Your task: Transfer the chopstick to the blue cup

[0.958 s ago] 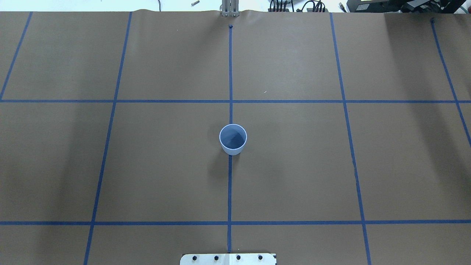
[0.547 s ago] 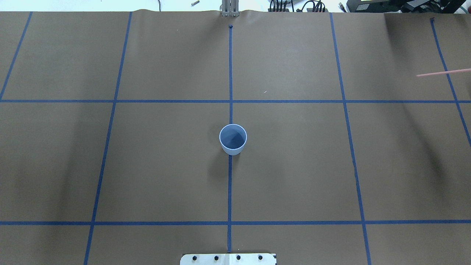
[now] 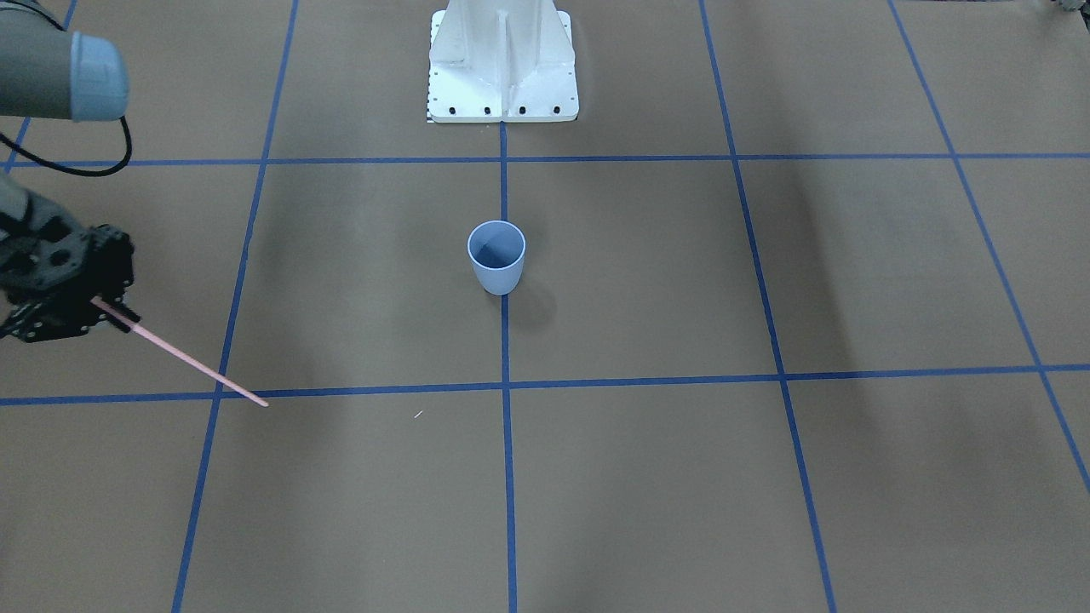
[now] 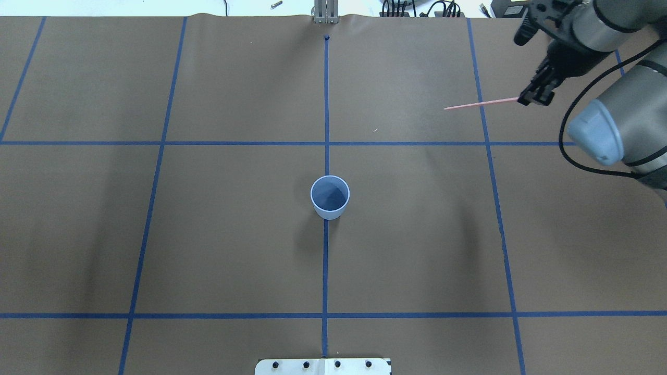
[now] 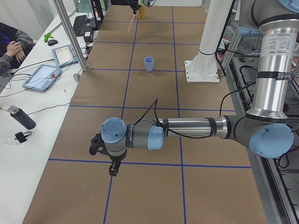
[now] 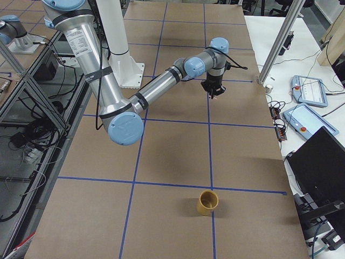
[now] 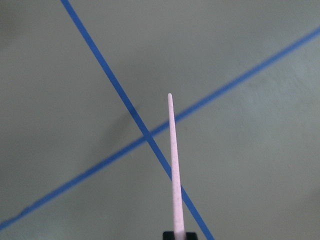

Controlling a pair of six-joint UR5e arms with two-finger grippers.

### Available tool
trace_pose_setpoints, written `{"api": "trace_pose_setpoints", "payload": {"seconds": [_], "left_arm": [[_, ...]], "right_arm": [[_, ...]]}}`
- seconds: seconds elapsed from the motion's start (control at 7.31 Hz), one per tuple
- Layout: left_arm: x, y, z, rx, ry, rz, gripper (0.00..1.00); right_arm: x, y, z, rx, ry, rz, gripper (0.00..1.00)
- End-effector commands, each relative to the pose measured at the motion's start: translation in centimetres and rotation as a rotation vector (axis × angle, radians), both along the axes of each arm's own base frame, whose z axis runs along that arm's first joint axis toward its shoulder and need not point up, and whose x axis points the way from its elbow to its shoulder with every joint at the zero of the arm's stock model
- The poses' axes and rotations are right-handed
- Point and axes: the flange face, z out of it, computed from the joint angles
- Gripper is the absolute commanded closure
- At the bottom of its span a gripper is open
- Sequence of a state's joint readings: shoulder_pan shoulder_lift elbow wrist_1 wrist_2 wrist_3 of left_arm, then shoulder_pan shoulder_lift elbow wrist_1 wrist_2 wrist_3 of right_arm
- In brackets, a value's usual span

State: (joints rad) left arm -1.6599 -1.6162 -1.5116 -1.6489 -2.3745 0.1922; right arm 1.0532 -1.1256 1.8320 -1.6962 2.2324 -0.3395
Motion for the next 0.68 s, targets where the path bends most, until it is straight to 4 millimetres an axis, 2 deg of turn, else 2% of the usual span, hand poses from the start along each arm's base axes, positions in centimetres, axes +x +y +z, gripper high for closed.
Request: {"api": "trace_pose_setpoints", "payload": {"seconds": [0.0,0.27,0.41,0.55], "left_arm": [[0.0,0.0,0.1,-0.002,0.000,0.000,0.01],[0.1,0.1,0.4,-0.006,0.002,0.001,0.01],[0.1,0.2,0.6,-0.008,0.001,0.002,0.01],[0.1,0.2,0.7,-0.011,0.001,0.002,0.01]], "right_arm": [[-4.5,3.1,-8.3,0.038,-0.096,-0.017,1.00],[-7.5,6.6,-13.9,0.014,-0.169,-0.011,1.00],[-8.6,8.2,-15.6,0.000,-0.164,-0.012,1.00],[-10.7,10.1,-17.3,0.009,-0.095,-0.012,1.00]]}}
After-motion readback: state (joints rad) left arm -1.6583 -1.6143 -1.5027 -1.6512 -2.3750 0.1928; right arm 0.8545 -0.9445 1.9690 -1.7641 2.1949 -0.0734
